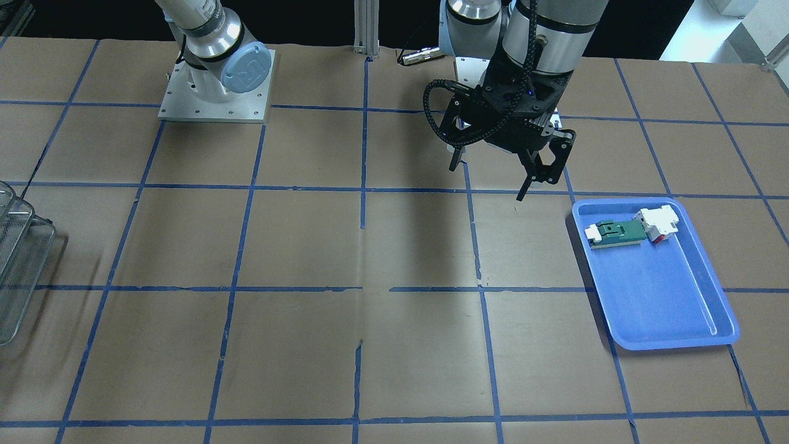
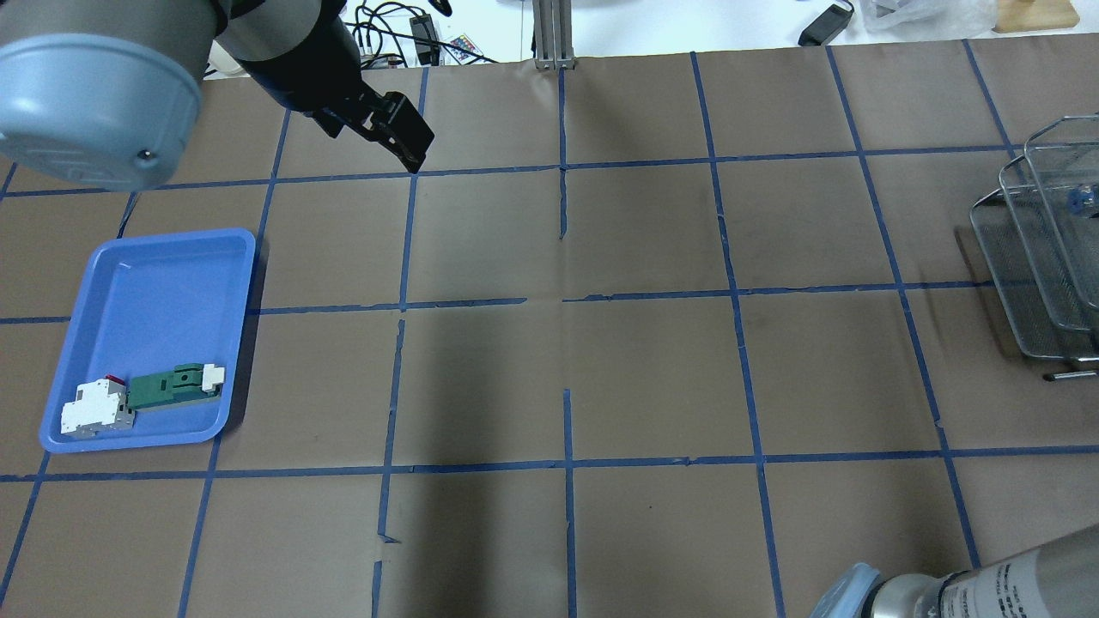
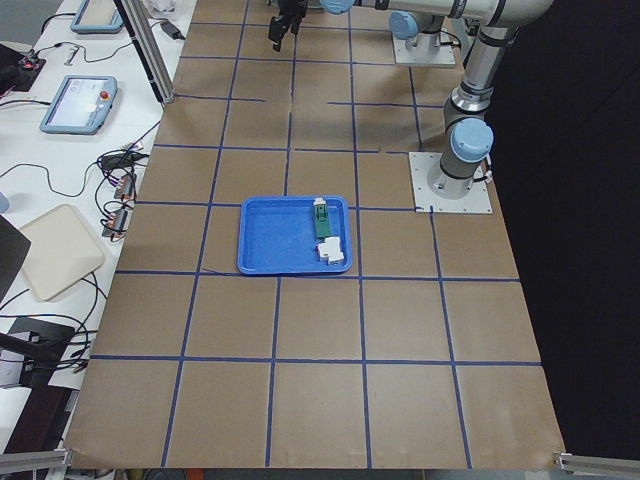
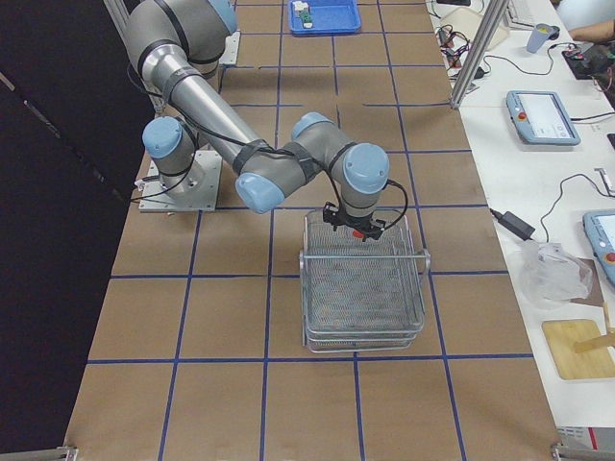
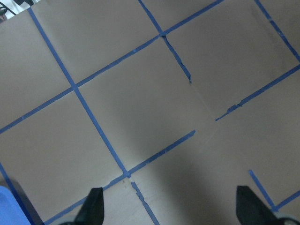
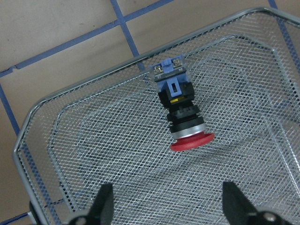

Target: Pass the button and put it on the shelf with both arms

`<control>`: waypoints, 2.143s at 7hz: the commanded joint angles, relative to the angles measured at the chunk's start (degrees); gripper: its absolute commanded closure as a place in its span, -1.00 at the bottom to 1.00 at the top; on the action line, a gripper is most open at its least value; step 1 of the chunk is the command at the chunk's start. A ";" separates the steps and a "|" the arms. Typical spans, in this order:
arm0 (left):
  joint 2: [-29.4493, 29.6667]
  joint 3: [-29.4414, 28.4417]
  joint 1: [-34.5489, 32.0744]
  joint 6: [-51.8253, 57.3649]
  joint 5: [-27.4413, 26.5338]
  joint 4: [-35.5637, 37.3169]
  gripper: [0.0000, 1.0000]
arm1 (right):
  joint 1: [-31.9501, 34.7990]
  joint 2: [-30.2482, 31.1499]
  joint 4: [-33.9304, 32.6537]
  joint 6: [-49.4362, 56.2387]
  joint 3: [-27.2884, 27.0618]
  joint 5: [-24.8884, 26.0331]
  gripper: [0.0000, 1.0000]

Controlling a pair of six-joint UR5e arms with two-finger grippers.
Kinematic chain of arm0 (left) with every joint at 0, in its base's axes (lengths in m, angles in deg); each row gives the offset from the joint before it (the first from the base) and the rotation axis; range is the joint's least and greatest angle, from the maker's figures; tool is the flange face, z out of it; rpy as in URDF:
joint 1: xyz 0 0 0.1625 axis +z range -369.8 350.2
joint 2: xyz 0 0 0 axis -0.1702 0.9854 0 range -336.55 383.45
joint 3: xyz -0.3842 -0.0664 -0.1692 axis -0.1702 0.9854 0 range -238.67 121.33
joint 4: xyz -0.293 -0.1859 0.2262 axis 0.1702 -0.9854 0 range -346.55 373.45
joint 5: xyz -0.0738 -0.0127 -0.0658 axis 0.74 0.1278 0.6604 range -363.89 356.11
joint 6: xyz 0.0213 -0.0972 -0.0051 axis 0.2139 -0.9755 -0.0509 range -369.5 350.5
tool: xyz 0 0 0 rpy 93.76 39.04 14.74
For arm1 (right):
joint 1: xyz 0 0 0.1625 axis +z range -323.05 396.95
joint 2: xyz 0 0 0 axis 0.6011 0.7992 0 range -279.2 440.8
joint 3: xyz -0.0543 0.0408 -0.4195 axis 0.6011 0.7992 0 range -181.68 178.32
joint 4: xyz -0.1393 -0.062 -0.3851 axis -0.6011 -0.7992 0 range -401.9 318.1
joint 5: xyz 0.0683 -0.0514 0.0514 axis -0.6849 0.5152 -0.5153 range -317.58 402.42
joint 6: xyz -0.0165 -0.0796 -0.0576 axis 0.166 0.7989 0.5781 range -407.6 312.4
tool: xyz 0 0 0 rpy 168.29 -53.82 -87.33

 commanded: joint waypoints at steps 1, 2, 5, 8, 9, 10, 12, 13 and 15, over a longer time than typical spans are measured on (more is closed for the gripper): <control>-0.84 0.31 2.10 -6.41 -1.25 -3.69 -1.00 | 1.13 2.56 0.71 -2.80 0.10 0.12 -1.00; -0.85 0.40 2.10 -9.49 -1.51 -4.30 -1.00 | 5.05 6.15 0.89 -7.17 -0.24 0.82 -1.00; -0.93 0.40 2.10 -20.95 -1.78 -9.75 -1.00 | 22.71 19.67 5.82 -38.33 -6.47 5.38 -1.00; -1.46 0.40 1.84 -20.95 -1.52 -12.91 -1.00 | 35.23 22.44 12.82 -87.79 -6.75 6.98 -1.00; -1.46 0.40 1.84 -20.95 -1.60 -12.92 -1.00 | 39.59 22.18 11.89 -101.56 -6.66 7.24 -1.00; -1.46 0.40 1.92 -20.86 -1.69 -13.01 -1.00 | 43.12 22.09 11.79 -112.84 -7.01 7.50 -1.00; -1.46 0.40 1.92 -21.21 -1.69 -12.57 -1.00 | 44.99 19.64 11.88 -122.24 -5.27 7.15 -1.00; -1.46 0.40 1.92 -21.30 -1.69 -12.48 -1.00 | 45.61 19.28 8.75 -118.18 -4.56 7.76 -1.00; -1.46 0.40 1.92 -21.30 -1.69 -12.57 -1.00 | 45.79 19.01 1.33 -116.29 -6.30 8.03 -1.00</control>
